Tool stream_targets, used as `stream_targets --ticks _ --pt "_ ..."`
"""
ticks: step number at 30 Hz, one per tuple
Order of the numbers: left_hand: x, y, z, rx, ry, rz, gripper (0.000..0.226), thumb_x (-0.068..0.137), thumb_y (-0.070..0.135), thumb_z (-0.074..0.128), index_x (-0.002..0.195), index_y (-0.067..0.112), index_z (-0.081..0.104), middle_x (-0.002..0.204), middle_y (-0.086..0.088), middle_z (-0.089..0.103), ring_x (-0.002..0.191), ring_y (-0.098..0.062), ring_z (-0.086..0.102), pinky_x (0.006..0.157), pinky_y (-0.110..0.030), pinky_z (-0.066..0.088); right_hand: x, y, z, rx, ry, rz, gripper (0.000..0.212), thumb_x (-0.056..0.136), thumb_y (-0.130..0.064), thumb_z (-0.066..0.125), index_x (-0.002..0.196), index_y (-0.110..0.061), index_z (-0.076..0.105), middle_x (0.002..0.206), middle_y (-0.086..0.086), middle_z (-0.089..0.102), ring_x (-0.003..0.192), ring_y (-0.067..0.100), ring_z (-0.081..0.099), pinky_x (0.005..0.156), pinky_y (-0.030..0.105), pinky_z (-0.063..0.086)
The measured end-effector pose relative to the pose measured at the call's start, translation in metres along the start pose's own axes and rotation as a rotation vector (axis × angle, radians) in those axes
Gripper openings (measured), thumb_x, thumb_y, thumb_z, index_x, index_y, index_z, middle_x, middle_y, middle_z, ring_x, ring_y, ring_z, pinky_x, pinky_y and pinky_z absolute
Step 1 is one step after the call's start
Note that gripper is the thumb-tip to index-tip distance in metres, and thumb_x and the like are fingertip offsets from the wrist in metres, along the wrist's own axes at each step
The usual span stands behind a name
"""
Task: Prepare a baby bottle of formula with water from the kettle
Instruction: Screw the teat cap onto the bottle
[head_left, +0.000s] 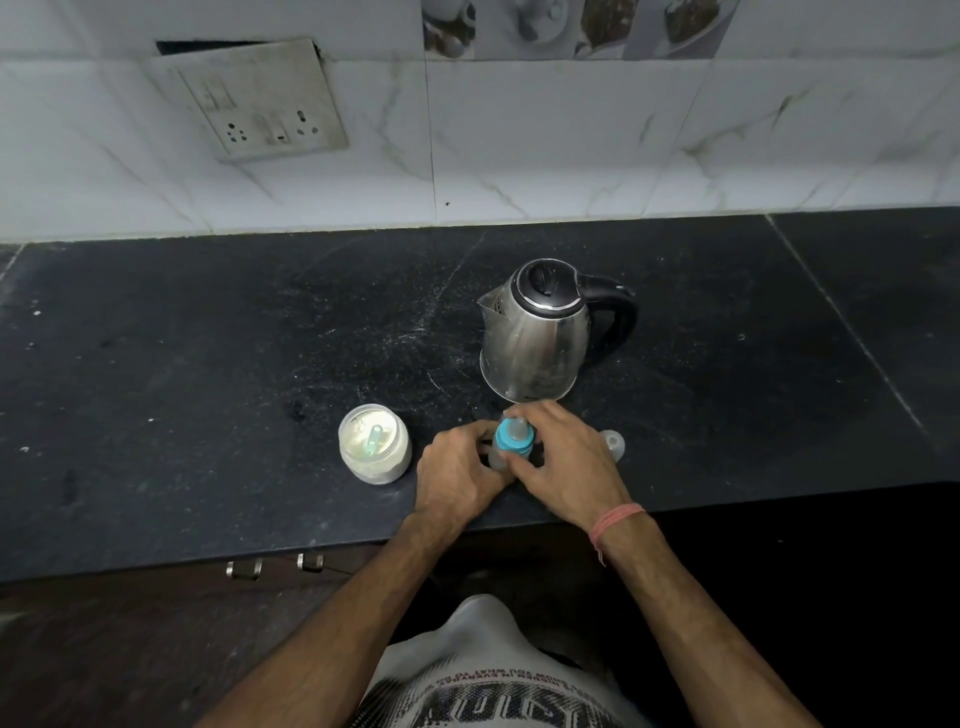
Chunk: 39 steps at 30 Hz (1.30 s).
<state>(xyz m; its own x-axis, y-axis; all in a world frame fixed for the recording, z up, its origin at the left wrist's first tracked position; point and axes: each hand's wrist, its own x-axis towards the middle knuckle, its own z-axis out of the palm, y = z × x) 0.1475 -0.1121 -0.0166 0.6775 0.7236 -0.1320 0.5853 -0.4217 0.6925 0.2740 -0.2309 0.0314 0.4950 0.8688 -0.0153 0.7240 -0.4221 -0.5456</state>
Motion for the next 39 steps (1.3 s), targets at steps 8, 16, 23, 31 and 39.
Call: stream_targets --ticks 8,16,23,31,39 --pt "-0.001 0.0 0.0 -0.003 -0.008 0.003 0.053 0.084 0.049 0.089 0.135 0.039 0.076 0.112 0.015 0.082 0.1 -0.002 0.075 0.093 -0.036 0.064 0.008 -0.003 -0.002 -0.07 -0.015 0.039 0.051 0.085 -0.049 0.089 0.126 -0.034 0.062 0.121 -0.016 0.061 0.111 0.007 0.062 0.097 0.035 0.057" --pt "0.0 -0.002 0.001 -0.011 -0.027 0.001 0.058 0.084 0.05 0.09 0.139 0.037 0.075 0.117 0.015 0.082 0.105 -0.002 0.075 0.096 -0.035 0.064 0.007 -0.006 -0.01 -0.169 -0.039 0.116 0.056 0.081 -0.066 0.086 0.115 -0.032 0.058 0.106 -0.015 0.062 0.1 0.008 0.061 0.083 0.029 0.047" --pt "0.001 -0.004 0.003 0.007 -0.01 0.016 0.058 0.085 0.045 0.093 0.14 0.034 0.076 0.121 0.013 0.082 0.108 -0.003 0.076 0.097 -0.035 0.064 0.006 -0.006 -0.012 -0.212 -0.047 0.16 0.058 0.077 -0.078 0.081 0.093 -0.03 0.052 0.089 -0.017 0.06 0.086 0.007 0.058 0.074 0.032 0.042" --pt "0.002 -0.006 0.006 0.009 -0.014 0.009 0.066 0.076 0.046 0.098 0.138 0.037 0.076 0.119 0.015 0.082 0.11 -0.003 0.076 0.097 -0.039 0.065 0.001 0.005 -0.009 0.064 -0.115 0.034 0.081 0.079 -0.034 0.097 0.146 -0.041 0.051 0.144 -0.019 0.056 0.128 0.005 0.057 0.109 0.034 0.053" --pt "0.001 -0.004 0.003 -0.009 -0.027 0.006 0.06 0.082 0.051 0.094 0.137 0.037 0.076 0.117 0.015 0.082 0.105 -0.001 0.075 0.095 -0.035 0.065 -0.001 0.006 -0.008 -0.009 -0.106 0.031 0.06 0.095 -0.038 0.083 0.148 -0.033 0.056 0.137 -0.015 0.062 0.121 0.006 0.062 0.106 0.036 0.056"
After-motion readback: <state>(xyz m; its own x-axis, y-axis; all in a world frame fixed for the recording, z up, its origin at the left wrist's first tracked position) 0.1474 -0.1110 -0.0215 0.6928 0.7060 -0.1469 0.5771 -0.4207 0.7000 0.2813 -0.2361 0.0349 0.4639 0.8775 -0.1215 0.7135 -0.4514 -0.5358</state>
